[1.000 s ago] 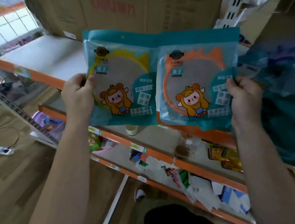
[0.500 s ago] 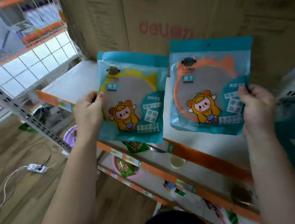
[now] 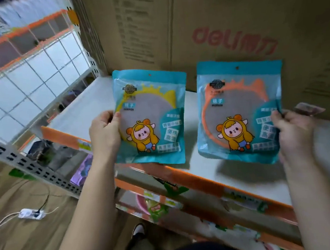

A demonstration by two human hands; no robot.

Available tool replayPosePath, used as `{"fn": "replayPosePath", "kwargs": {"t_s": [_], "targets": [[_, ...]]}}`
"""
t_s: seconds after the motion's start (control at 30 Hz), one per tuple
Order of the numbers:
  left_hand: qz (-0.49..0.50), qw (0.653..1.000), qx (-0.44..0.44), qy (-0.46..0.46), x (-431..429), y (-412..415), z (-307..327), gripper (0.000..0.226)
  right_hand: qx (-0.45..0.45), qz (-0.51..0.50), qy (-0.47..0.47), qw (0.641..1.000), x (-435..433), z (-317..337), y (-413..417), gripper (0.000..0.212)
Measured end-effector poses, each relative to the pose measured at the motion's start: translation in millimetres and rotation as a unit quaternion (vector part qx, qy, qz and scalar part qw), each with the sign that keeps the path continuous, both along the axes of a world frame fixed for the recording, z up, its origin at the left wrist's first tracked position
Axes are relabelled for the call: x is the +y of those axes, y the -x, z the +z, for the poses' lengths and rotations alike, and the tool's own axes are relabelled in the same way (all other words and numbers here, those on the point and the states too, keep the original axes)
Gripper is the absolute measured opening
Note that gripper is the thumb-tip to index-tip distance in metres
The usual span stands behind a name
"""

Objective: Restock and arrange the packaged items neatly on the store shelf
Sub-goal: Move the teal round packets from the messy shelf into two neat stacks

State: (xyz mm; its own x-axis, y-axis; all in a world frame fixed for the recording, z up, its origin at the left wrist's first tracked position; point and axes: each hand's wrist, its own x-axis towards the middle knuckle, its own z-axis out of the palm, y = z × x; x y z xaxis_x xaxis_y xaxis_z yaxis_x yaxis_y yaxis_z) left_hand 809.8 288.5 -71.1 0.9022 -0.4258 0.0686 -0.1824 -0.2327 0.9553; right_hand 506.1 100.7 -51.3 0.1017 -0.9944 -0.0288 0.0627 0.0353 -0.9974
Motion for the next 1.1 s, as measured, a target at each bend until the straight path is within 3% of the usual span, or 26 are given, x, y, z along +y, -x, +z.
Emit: {"fn": "replayPosePath", "kwargs": {"t_s": [0.33,0.5,0.77,1.1], "targets": [[-0.143,0.987,0.006,-0.076,-34.3,-164.8,-11.3,0.019,-0.008,-0.121,-0.056,0.991,61.7,-13.5,-104.0,0.015],[-0.148,0.982,-0.013,-0.117,-46.8,-211.1,-23.7,0.02,0.013,-0.152,-0.068,0.986,80.7,-20.5,-131.0,0.013],[-0.127,0.974,-0.071,-0.174,-65.0,-244.0,-35.7,0.059,0.05,-0.167,-0.083,0.981,81.8,-24.3,-153.2,0.011],[-0.126,0.938,-0.212,-0.245,-70.4,-230.4,-33.7,0.043,0.074,-0.173,-0.099,0.977,81.1,-32.2,-151.9,0.012]]}}
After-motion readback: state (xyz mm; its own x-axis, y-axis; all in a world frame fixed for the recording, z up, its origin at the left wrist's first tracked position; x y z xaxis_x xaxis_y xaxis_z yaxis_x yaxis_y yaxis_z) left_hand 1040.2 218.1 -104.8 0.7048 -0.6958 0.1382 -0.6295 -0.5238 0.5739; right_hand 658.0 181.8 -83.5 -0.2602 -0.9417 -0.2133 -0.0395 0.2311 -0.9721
